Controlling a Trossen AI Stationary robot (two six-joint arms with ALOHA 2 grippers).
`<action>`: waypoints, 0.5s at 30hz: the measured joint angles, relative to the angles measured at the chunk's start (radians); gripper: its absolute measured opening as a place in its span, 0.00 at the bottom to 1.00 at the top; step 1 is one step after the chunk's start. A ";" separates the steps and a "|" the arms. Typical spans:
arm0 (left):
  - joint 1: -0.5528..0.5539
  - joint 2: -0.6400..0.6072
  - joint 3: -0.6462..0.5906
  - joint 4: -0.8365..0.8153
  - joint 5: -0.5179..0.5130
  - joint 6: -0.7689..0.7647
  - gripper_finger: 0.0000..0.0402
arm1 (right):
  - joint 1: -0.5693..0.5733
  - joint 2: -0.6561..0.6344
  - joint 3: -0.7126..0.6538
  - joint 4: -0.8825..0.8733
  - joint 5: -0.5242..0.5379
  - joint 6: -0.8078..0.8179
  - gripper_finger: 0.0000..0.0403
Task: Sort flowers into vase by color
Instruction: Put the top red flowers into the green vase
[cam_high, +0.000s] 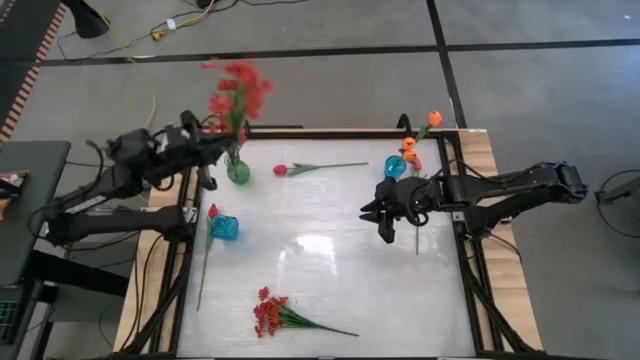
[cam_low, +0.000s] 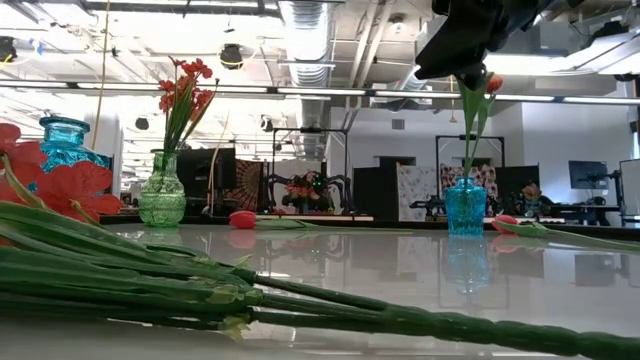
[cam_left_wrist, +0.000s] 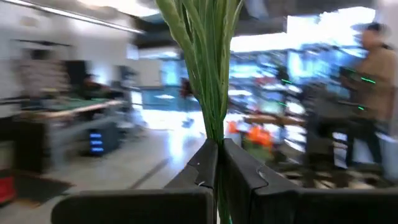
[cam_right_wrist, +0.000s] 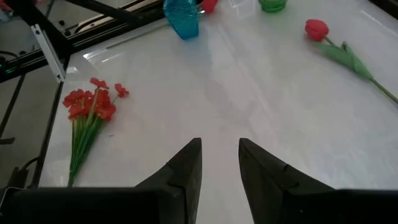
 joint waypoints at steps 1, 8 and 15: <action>0.000 -0.034 -0.040 0.026 -0.047 -0.004 0.00 | -0.004 0.000 0.000 0.000 0.000 0.000 0.33; 0.000 -0.225 -0.249 0.125 -0.352 -0.009 0.00 | -0.016 0.000 0.000 0.000 -0.001 -0.039 0.33; 0.000 -0.294 -0.355 0.141 -0.614 -0.009 0.00 | -0.016 0.000 0.000 0.000 -0.001 -0.074 0.33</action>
